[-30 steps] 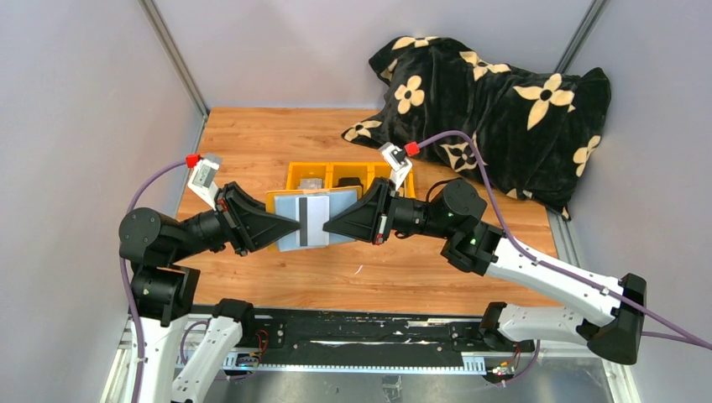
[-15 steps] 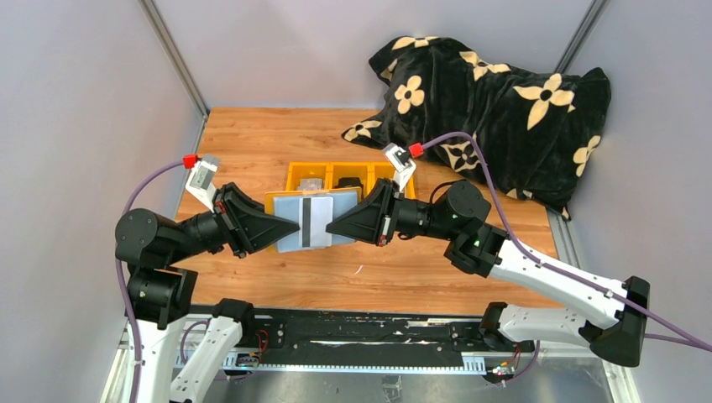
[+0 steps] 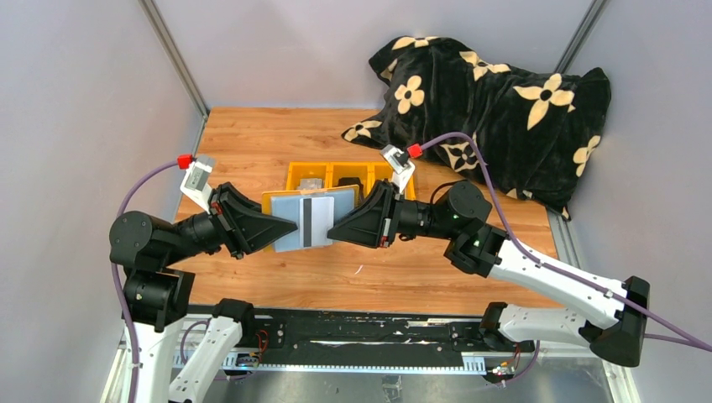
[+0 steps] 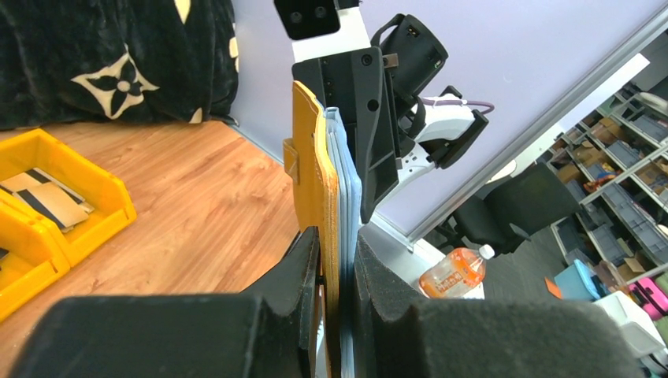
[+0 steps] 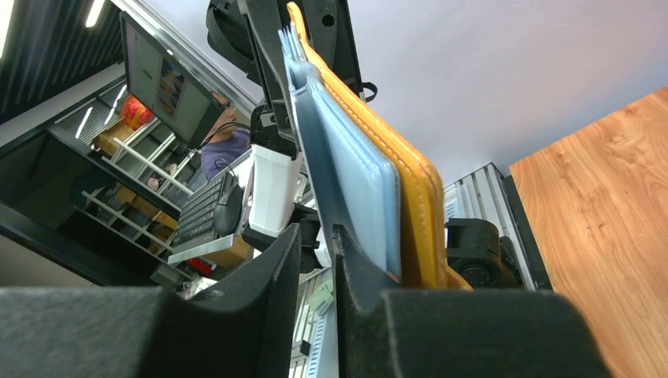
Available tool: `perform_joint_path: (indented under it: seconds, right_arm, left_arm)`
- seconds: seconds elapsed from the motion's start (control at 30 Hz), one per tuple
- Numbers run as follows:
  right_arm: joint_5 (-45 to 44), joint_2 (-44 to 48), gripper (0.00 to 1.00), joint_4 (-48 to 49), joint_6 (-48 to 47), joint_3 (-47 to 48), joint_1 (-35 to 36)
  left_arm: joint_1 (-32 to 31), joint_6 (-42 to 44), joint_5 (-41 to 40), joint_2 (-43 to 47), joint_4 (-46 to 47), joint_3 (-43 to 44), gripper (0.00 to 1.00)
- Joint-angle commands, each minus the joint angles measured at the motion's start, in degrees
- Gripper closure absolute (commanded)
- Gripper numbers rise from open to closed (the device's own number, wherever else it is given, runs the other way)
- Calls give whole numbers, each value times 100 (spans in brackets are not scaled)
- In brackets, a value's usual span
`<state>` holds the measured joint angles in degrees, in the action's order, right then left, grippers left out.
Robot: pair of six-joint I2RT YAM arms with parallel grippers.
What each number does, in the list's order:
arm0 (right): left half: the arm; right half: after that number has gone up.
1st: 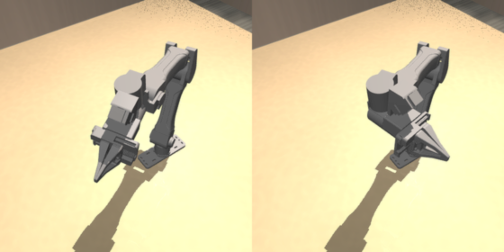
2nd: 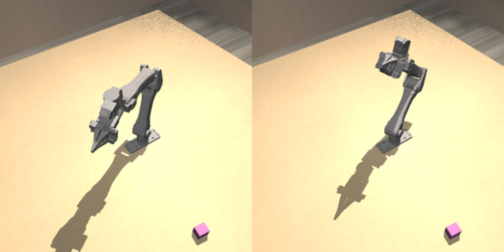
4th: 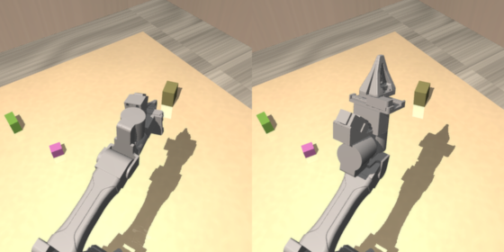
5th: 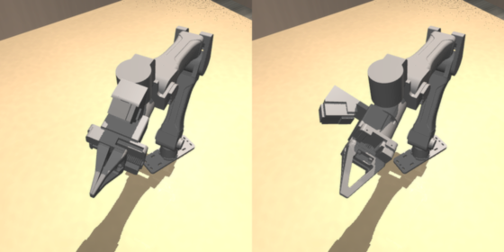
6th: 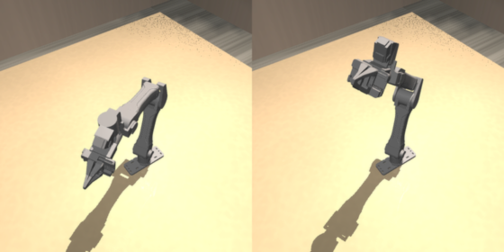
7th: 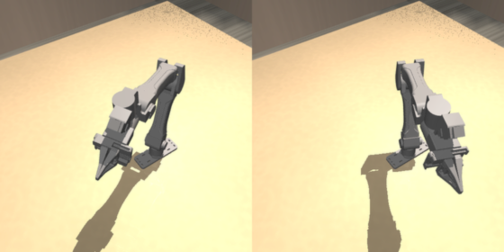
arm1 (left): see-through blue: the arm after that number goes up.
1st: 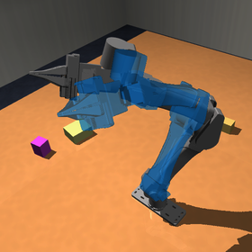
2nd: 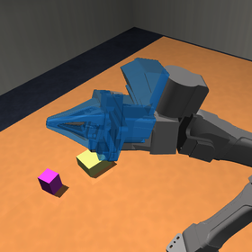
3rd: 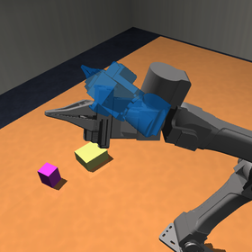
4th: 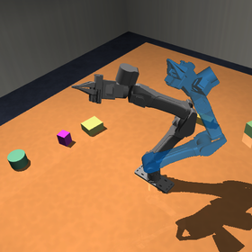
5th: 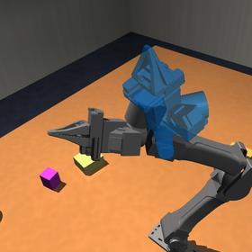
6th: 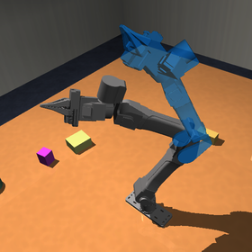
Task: Take the credit cards out of the card holder
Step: Remove the credit card from the card holder.
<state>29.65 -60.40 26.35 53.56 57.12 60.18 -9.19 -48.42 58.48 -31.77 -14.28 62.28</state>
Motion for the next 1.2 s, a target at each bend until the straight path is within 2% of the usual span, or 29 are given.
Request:
perform_joint_path:
  seconds: [0.0, 0.3, 0.37, 0.47, 0.57, 0.9, 1.17]
  right_arm:
    - [274, -179, 75, 376, 177, 170, -68]
    - [209, -115, 84, 304, 154, 251, -77]
    - [212, -30, 82, 279, 117, 207, -77]
    - [203, 60, 74, 281, 100, 142, -77]
    - [190, 48, 72, 292, 119, 169, -77]
    - [128, 109, 100, 177, 95, 194, -102]
    - [-195, 448, 100, -248, -213, -14, -132]
  left_arm:
    - [-13, -25, -62, 13, 127, 144, 100]
    - [-9, -18, -5, 48, 120, 174, 100]
    - [-12, -33, 5, 44, 150, 168, 100]
    - [-13, -66, 6, 39, 185, 146, 100]
    - [-13, -88, 6, 48, 203, 127, 100]
    - [-13, -62, 1, 74, 149, 167, 100]
    - [-13, -145, -12, 57, 208, 241, 100]
